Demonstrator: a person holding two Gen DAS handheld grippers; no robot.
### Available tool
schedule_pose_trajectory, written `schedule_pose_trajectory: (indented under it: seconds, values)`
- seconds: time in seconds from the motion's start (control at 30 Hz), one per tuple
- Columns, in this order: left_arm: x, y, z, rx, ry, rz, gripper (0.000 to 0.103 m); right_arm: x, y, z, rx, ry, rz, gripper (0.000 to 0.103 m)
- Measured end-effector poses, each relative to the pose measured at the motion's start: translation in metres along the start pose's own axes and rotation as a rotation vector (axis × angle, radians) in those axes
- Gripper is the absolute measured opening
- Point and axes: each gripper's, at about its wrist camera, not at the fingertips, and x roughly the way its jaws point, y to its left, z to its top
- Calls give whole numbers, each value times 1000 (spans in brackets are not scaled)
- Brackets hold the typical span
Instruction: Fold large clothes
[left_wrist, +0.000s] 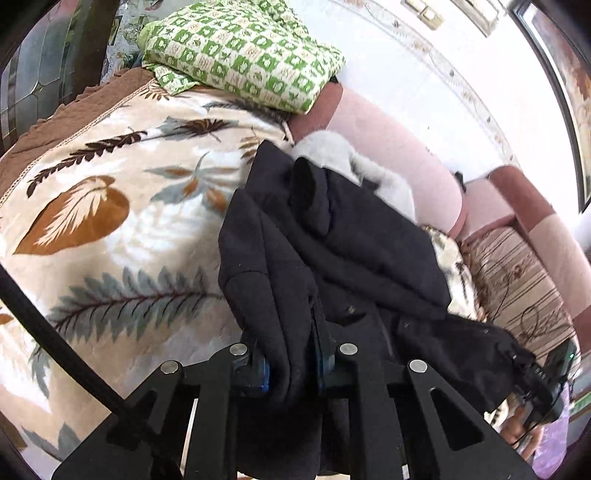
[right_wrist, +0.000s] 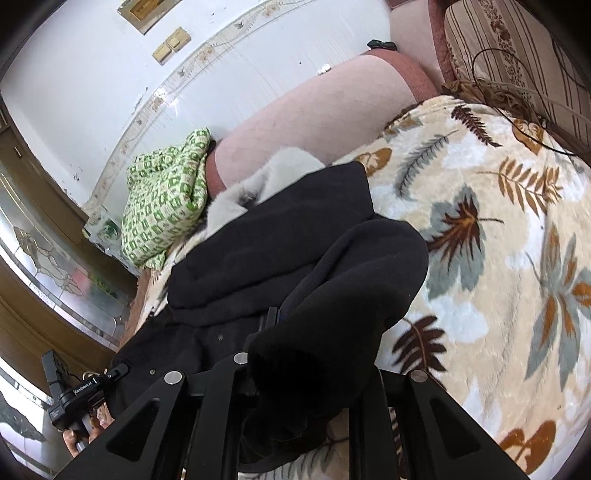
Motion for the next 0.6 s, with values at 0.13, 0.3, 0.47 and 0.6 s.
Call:
schedule_pose_trajectory:
  seconds: [0.13, 0.3, 0.47, 0.6]
  values:
    - [4, -5, 15, 3, -34, 0, 15, 4, 7, 11, -18, -28, -6, 17]
    - [14, -20, 32, 47, -82, 31, 15, 16, 27, 23, -73, -70, -41, 16]
    - [27, -32, 50, 68, -111, 43, 15, 29, 38, 36, -89, -101, -52, 16]
    - [37, -33, 69, 59, -128, 38, 15, 38, 39, 50, -78, -123, -49, 16]
